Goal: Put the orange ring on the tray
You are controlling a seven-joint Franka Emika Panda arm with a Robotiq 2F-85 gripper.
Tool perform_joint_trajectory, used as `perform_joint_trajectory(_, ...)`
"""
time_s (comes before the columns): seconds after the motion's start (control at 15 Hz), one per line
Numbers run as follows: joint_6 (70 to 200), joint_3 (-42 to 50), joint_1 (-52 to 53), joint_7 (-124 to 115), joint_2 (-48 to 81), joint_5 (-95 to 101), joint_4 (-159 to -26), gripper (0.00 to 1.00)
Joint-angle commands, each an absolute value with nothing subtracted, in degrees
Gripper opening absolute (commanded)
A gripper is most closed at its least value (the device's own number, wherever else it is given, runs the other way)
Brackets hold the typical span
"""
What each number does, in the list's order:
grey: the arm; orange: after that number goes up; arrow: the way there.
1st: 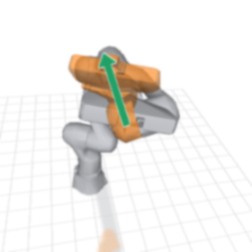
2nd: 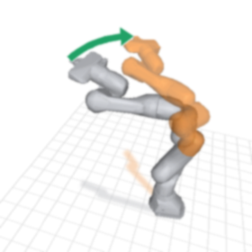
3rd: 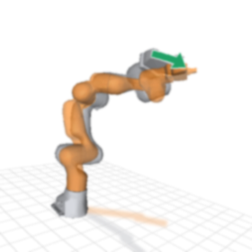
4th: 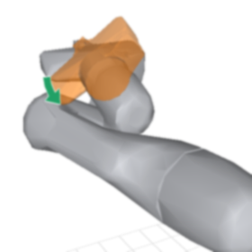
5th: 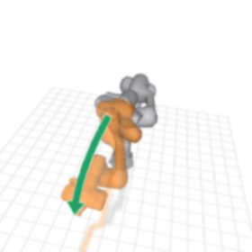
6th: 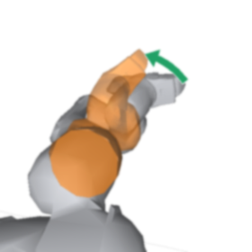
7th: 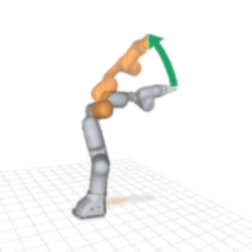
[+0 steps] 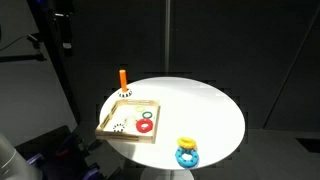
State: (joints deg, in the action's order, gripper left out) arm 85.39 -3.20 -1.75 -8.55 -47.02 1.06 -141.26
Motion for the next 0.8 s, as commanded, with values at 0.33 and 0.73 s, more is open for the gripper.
perform_joint_trajectory(0.33,85.1,-2.72,-2.02,-8.7,-46.05,0.9,-140.31,1.0)
perform_joint_trajectory(0.73,87.49,0.06,-3.41,-7.92,-40.06,0.92,-137.12,1.0)
